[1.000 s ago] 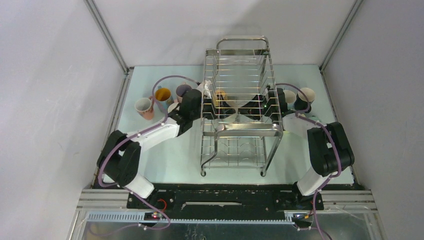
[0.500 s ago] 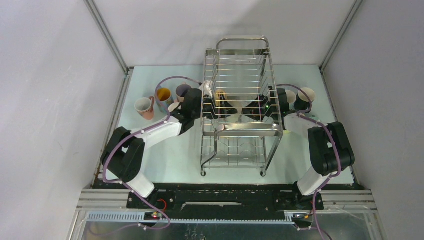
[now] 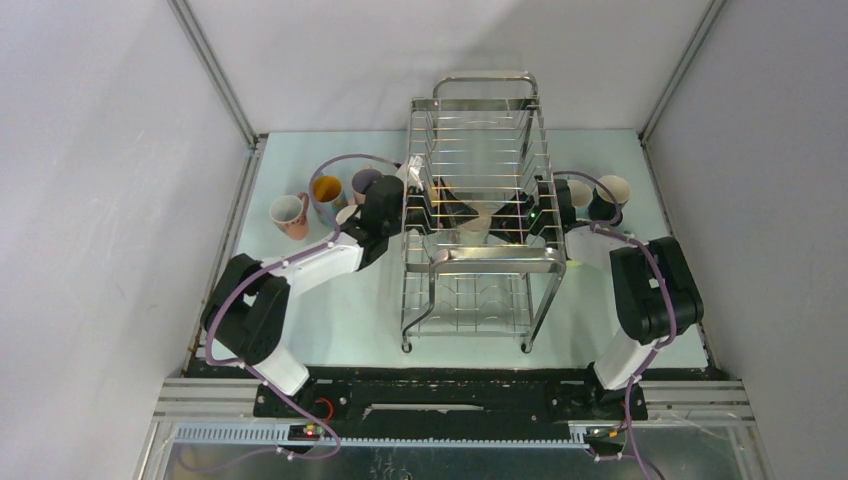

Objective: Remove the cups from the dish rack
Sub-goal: Move the cup to the dish rack.

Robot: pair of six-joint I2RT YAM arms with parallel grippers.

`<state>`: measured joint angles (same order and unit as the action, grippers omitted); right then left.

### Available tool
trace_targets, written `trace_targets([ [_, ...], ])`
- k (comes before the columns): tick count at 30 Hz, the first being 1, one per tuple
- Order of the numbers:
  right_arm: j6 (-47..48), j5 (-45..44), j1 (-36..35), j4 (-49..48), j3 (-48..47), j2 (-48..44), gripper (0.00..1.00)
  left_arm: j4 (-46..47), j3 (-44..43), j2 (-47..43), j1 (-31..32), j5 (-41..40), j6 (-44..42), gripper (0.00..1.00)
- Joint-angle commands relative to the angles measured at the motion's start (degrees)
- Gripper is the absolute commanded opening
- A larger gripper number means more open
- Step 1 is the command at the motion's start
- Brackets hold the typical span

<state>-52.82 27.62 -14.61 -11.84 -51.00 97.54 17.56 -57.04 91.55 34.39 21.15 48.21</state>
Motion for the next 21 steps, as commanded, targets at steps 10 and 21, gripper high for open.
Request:
trace_targets([
  [10, 0.34, 3.90, -2.59, 0.75, -0.85, 1.00, 0.34, -3.49, 1.38, -1.87, 1.29, -0.38, -0.20, 1.00],
  [21, 0.48, 5.24, -4.14, -0.04, -1.12, 1.79, 0.34, -7.01, 4.21, -5.49, 1.38, -4.54, -0.92, 1.00],
])
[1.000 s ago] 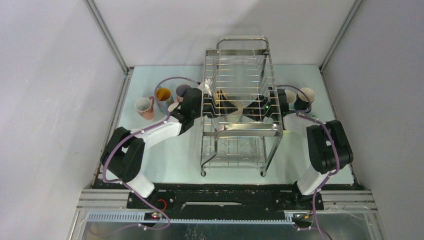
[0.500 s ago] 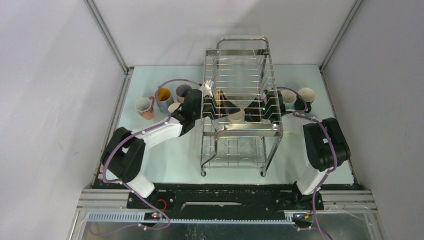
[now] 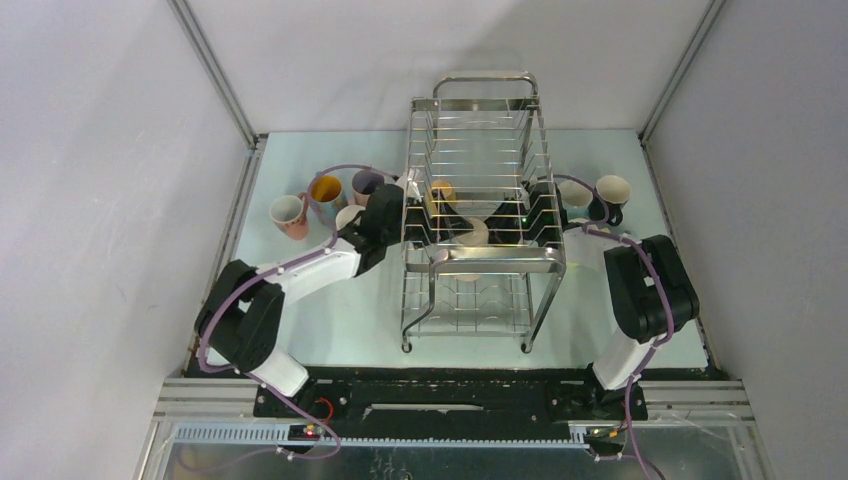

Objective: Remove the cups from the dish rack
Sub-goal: Move the cup to the dish rack.

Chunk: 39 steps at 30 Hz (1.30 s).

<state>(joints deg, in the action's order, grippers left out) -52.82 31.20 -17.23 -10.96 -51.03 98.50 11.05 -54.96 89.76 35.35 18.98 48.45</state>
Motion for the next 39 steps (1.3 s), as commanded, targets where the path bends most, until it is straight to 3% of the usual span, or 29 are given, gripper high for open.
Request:
trace_targets([
  [1, 0.44, 1.81, -1.69, -1.18, -1.09, 0.94, 0.34, -0.50, 2.32, -4.05, 0.37, -2.59, -1.25, 1.00],
  [10, 1.24, 4.06, -3.17, -2.02, -2.74, 2.22, 0.34, -3.04, 3.33, -6.67, 0.50, -5.86, -0.40, 1.00],
  [26, 1.73, 10.10, -5.10, -8.23, -3.46, 5.09, 0.34, -6.82, 4.29, -8.71, 0.39, -13.31, 9.58, 1.00],
  [39, 6.22, 6.07, -4.52, -0.91, -3.95, 3.25, 0.33, -6.34, 3.79, -8.17, 0.14, -14.07, 12.36, 1.00],
])
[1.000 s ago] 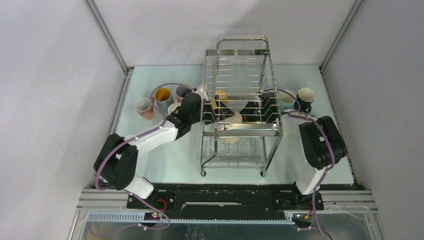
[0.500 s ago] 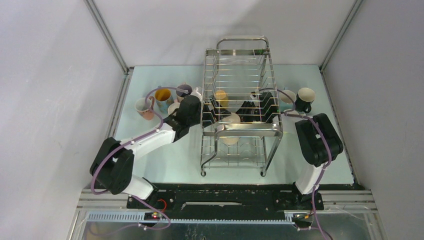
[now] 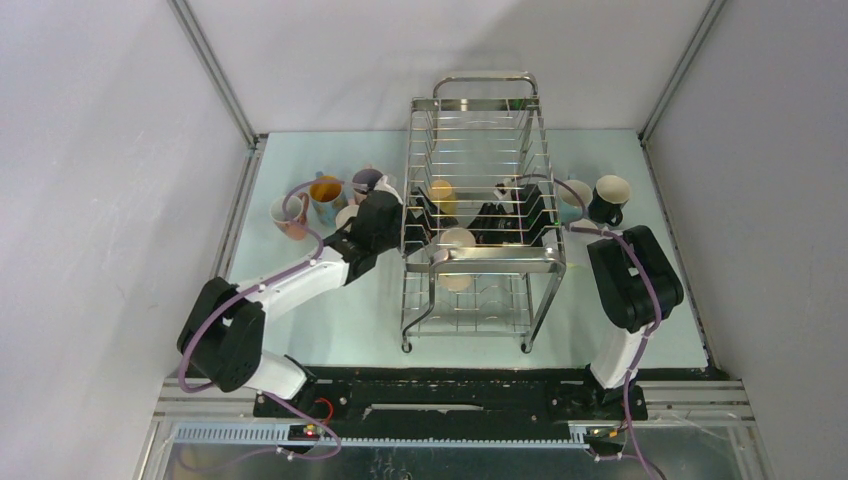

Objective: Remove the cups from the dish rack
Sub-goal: Move the cup to the dish rack.

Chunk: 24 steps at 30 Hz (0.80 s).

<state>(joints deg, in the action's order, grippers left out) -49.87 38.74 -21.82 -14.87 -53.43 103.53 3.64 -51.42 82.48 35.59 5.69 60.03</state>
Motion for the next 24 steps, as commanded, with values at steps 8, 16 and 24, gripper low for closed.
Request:
trace_targets([
  [8, 4.40, -5.09, 2.43, 5.25, 0.90, -7.17, 0.34, 1.97, -0.14, 0.11, -0.22, 4.39, -3.29, 1.00],
  [16, 3.65, -4.03, 5.74, 3.99, 5.91, -11.92, 0.34, 2.77, 1.91, -1.97, -0.50, 8.54, -6.79, 1.00],
  [24, 3.09, -2.89, 5.83, 2.77, 10.48, -16.36, 0.35, 2.58, 3.55, -5.52, -1.05, 10.16, -8.27, 1.00],
])
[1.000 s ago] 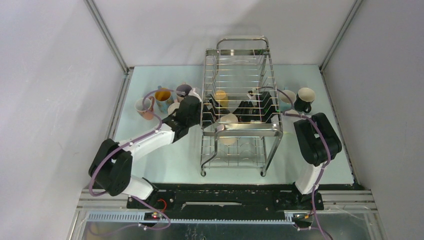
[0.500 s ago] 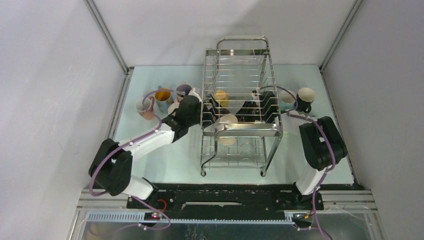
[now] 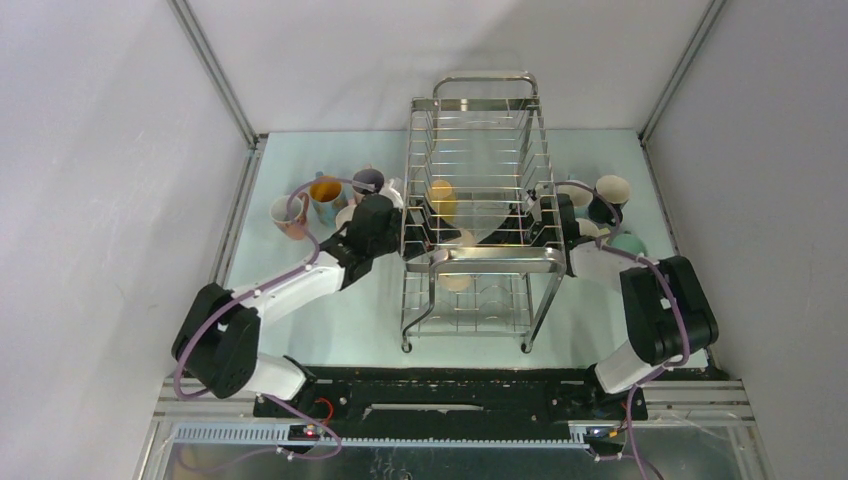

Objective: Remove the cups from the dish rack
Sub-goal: Move the cup to the dish rack.

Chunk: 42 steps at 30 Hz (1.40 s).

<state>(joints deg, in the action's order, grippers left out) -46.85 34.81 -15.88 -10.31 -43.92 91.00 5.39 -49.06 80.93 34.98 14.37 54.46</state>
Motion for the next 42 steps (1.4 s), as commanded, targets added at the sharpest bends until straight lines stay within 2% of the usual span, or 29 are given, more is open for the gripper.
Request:
trace_targets([
  [1, 0.09, 1.10, -0.12, -1.63, 1.38, -4.46, 0.35, 0.06, 1.38, -4.54, -0.48, 0.97, -2.88, 1.00],
  [7, 0.10, 1.39, -0.96, -1.54, 2.00, -6.23, 0.36, -4.80, 2.14, -6.62, -0.46, -2.35, -3.70, 1.00],
  [12, -1.25, 1.37, -2.24, -2.99, 2.01, -5.74, 0.36, -4.85, 3.87, -7.41, -0.23, -2.92, -2.65, 0.96],
  [22, -2.68, 1.47, -4.11, -5.31, 1.89, -4.57, 0.36, -3.19, 6.81, -11.12, 1.31, -2.58, -0.58, 0.95],
  [35, -1.74, 1.48, -6.16, -4.28, -2.43, -0.57, 0.36, -2.12, 10.44, -13.37, 3.61, -7.24, 6.63, 0.76],
  [42, -0.79, 2.61, -7.02, -4.52, -4.91, 2.44, 0.36, -3.78, 13.76, -18.05, 3.89, -13.90, 9.87, 0.73],
])
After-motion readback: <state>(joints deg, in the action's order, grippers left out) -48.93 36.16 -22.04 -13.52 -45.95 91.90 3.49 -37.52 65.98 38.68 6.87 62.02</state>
